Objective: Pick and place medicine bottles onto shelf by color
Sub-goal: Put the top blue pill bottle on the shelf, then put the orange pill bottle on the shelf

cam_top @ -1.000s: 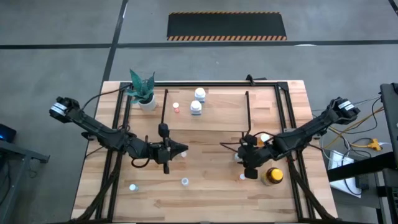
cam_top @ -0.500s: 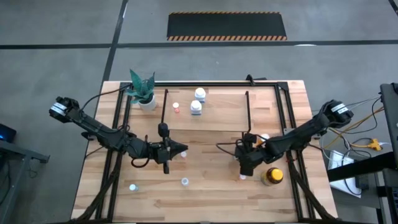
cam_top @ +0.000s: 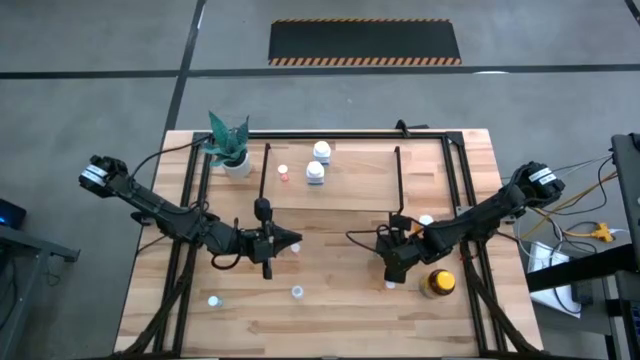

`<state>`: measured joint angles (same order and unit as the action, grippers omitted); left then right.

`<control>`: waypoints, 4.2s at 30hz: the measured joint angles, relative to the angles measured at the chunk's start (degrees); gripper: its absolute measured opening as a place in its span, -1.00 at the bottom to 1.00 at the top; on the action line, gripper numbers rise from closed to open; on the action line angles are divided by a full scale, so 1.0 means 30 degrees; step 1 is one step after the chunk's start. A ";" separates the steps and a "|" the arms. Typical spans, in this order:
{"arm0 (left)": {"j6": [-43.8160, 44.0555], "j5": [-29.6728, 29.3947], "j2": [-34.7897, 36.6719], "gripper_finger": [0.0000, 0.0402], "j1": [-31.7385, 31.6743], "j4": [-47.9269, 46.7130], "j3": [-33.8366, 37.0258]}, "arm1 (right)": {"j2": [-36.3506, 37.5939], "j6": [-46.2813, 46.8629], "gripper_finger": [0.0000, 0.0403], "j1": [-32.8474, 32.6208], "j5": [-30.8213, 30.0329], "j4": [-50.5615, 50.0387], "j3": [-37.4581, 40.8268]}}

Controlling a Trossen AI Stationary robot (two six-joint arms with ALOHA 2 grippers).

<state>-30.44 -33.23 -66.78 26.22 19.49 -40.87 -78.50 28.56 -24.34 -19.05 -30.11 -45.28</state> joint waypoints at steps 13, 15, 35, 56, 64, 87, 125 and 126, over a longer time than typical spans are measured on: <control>0.0022 -0.0029 -0.0007 -0.94 0.0001 0.0000 0.0001 | 0.0022 -0.0007 -0.40 0.0006 0.1157 0.0271 -0.0141; 0.0029 -0.0029 -0.0007 -0.94 0.0000 0.0003 0.0001 | 0.0018 -0.0038 -0.39 0.0000 0.2124 0.0262 -0.0516; 0.0025 -0.0029 -0.0007 -0.94 0.0002 0.0000 0.0001 | 0.0016 -0.6927 -0.44 0.5040 -0.1515 -0.6403 -1.2290; -0.0568 -0.0029 -0.0007 -0.94 0.0000 -0.0007 0.0009 | -0.2710 -1.0990 -0.45 1.4579 0.3893 -0.7769 -1.3773; -0.0546 -0.0029 -0.0007 -0.94 0.0000 -0.0015 0.0009 | -0.3053 -1.0347 -0.40 1.4593 0.2901 -0.7776 -1.3865; -0.0510 -0.0029 -0.0007 -0.94 0.0000 -0.0015 0.0009 | -0.2218 -0.5960 -0.13 1.3636 0.3032 -1.3362 -1.7539; -0.0481 -0.0029 -0.0015 -0.94 0.0000 -0.0255 0.0009 | 0.8102 1.3056 0.53 0.8357 0.5872 -1.4652 -0.1646; -0.0481 -0.0022 -0.0015 -0.94 0.0000 -0.0248 0.0009 | 0.8097 1.3110 0.53 0.8357 0.5881 -1.4593 -0.1343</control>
<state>-31.88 -33.30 -66.83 26.22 18.74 -40.84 -54.21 67.89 0.73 -1.41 -73.89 -49.31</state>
